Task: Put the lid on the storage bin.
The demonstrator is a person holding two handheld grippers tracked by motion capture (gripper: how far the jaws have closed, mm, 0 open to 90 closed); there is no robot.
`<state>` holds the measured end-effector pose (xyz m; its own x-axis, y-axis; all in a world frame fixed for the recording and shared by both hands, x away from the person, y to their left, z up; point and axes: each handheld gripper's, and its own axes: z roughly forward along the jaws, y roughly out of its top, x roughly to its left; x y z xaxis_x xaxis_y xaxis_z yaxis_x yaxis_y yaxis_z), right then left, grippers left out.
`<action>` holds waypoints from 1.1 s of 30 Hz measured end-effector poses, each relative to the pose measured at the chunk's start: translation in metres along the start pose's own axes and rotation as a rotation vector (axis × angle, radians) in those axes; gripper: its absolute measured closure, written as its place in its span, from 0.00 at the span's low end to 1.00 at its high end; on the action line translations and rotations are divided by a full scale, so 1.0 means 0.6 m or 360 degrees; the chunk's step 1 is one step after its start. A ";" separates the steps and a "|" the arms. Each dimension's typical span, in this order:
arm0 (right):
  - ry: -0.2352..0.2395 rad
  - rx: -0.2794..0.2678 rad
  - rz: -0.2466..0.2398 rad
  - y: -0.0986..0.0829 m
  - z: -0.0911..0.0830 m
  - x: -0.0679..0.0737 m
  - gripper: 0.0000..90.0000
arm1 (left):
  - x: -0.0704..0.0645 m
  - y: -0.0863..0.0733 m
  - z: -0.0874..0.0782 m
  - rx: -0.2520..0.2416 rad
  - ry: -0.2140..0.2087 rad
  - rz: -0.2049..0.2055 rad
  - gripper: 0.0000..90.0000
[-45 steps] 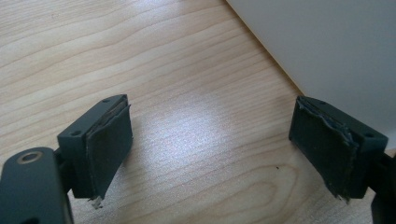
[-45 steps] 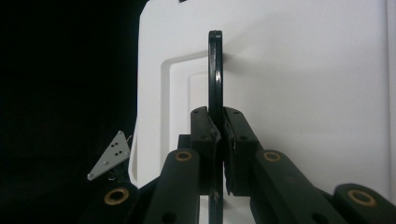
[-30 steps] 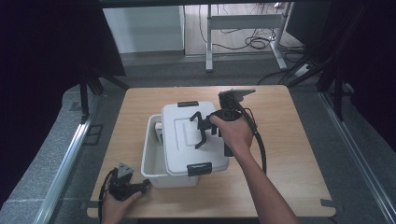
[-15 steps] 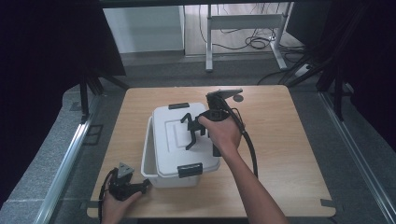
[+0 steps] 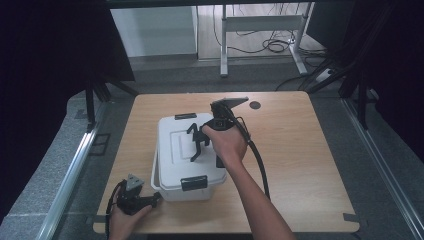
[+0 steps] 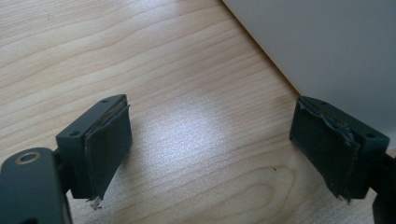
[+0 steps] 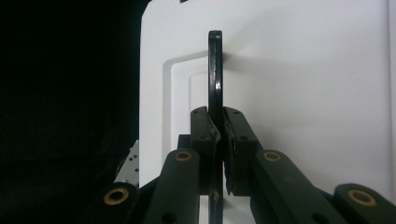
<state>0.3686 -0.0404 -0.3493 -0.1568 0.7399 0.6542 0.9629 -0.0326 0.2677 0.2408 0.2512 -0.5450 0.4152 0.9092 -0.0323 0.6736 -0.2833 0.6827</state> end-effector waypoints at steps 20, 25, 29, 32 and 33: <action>-0.0069 -0.0033 0.0168 -0.011 0.036 0.017 0.93 | 0.000 0.001 0.000 0.0005 -0.0012 0.0015 0.14; -0.0085 -0.0016 0.0154 -0.010 0.044 0.012 0.93 | -0.001 0.001 0.001 0.0005 -0.0014 0.0020 0.14; -0.0061 -0.0009 0.0171 -0.010 0.048 0.006 0.93 | -0.001 0.001 0.001 0.0004 -0.0013 0.0021 0.14; -0.0074 -0.0002 0.0145 -0.010 0.053 0.008 0.93 | -0.001 0.001 0.001 0.0004 -0.0014 0.0020 0.14; -0.0077 0.0000 0.0135 -0.010 0.054 0.008 0.93 | -0.001 0.001 0.001 0.0004 -0.0014 0.0021 0.14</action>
<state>0.3691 -0.0150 -0.3710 -0.0641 0.7659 0.6397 0.9723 -0.0965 0.2130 0.2415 0.2503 -0.5449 0.4295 0.9026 -0.0297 0.6695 -0.2962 0.6812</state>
